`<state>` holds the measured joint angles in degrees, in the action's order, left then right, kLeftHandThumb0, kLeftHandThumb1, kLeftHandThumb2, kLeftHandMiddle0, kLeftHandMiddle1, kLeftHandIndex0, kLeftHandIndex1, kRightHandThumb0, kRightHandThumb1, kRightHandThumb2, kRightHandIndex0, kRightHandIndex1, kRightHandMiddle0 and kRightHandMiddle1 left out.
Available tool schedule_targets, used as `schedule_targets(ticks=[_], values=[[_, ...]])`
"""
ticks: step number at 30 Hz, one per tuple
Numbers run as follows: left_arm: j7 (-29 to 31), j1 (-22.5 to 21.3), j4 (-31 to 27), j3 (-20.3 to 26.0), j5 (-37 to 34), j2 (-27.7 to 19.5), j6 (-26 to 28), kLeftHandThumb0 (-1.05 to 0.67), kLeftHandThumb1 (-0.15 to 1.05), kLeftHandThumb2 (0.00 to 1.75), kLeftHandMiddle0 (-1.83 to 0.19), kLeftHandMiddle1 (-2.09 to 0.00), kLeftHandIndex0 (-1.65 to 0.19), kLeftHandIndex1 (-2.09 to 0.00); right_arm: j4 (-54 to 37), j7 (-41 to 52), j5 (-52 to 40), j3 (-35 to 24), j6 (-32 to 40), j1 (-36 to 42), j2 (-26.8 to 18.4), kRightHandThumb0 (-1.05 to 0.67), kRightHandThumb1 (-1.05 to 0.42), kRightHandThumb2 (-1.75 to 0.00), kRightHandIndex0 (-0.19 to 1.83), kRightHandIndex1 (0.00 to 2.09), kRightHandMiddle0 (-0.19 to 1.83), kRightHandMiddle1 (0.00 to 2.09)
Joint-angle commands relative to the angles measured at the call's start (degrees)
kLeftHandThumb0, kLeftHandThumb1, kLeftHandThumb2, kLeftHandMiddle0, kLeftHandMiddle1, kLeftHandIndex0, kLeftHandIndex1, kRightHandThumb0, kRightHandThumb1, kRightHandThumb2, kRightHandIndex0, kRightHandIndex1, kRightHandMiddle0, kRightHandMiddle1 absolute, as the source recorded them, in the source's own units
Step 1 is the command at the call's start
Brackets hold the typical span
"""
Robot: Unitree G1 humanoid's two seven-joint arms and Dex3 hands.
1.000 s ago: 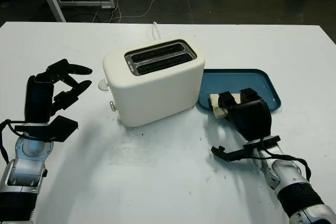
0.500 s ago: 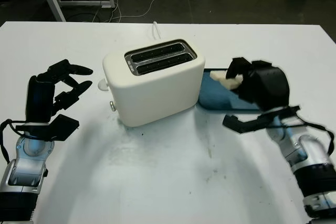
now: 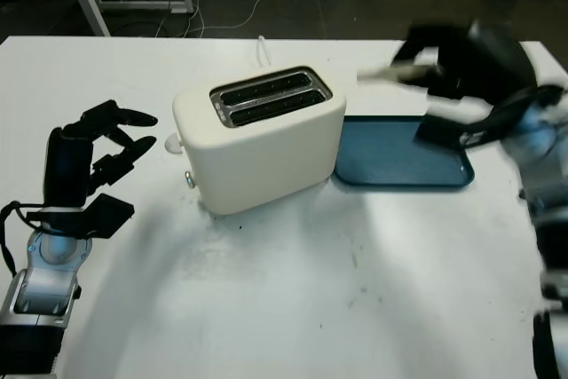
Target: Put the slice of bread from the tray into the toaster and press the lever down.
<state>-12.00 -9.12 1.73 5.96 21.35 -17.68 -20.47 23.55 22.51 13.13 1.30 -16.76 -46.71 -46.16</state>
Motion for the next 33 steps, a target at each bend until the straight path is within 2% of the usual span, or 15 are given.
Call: schedule_targets(ticks=[1, 4, 6, 10, 14, 19, 26, 33], values=[[0.10, -0.26, -0.17, -0.08, 0.06, -0.33, -0.17, -0.35, 0.92, 0.06, -0.68, -1.46, -0.74, -0.82, 2.23, 5.03, -3.17, -0.10, 3.43, -6.25, 1.06, -0.20, -0.92, -0.20, 0.81, 1.75, 0.68, 1.64], [0.08, -0.20, -0.27, -0.03, 0.16, -0.39, 0.02, -0.35, 0.92, 0.06, -0.68, -1.46, -0.74, -0.82, 2.22, 11.86, -5.33, 1.26, 11.58, -13.76, 3.12, -0.17, -0.92, -0.23, 0.86, 1.75, 0.71, 1.70], [0.09, -0.17, -0.35, -0.04, 0.35, -0.46, 0.18, -0.35, 0.92, 0.06, -0.68, -1.47, -0.74, -0.82, 3.79, 15.65, -7.12, 1.67, 14.29, -17.79, 4.96, -0.15, -0.92, -0.22, 0.89, 1.75, 0.71, 1.73], [0.11, -0.13, -0.50, -0.04, 0.39, -0.37, 0.45, -0.35, 0.92, 0.06, -0.67, -1.48, -0.74, -0.82, 1.79, 19.17, -6.57, 4.34, 26.06, -23.12, 8.67, -0.16, -0.92, -0.22, 0.95, 1.75, 0.79, 1.71], [0.31, 0.10, -0.81, 0.02, 0.29, -0.38, 0.73, -0.36, 0.92, 0.06, -0.66, -1.48, -0.73, -0.82, 3.46, 22.29, -7.39, 6.28, 29.87, -25.44, 12.08, -0.14, -0.92, -0.30, 1.03, 1.75, 0.82, 1.74], [0.30, 0.17, -0.77, 0.02, 0.26, -0.52, 0.32, -0.36, 0.92, 0.06, -0.67, -1.48, -0.74, -0.82, 10.25, 25.15, -7.87, 7.63, 31.45, -26.80, 16.35, -0.21, -0.92, -0.42, 1.09, 1.75, 0.85, 1.75], [0.16, 0.29, -0.63, 0.11, 0.02, -0.41, 0.06, -0.35, 0.92, 0.06, -0.68, -1.47, -0.74, -0.81, 19.19, 25.66, -5.38, 10.20, 25.24, -27.60, 18.60, -0.45, -0.92, -0.36, 1.07, 1.75, 0.90, 1.75], [0.69, 0.45, -0.80, 0.17, -0.65, -0.53, -0.07, -0.34, 0.92, 0.06, -0.67, -1.45, -0.74, -0.81, 23.40, 27.63, -5.66, 9.88, 23.61, -28.24, 19.75, -0.52, -0.92, -0.34, 1.10, 1.75, 0.96, 1.75]])
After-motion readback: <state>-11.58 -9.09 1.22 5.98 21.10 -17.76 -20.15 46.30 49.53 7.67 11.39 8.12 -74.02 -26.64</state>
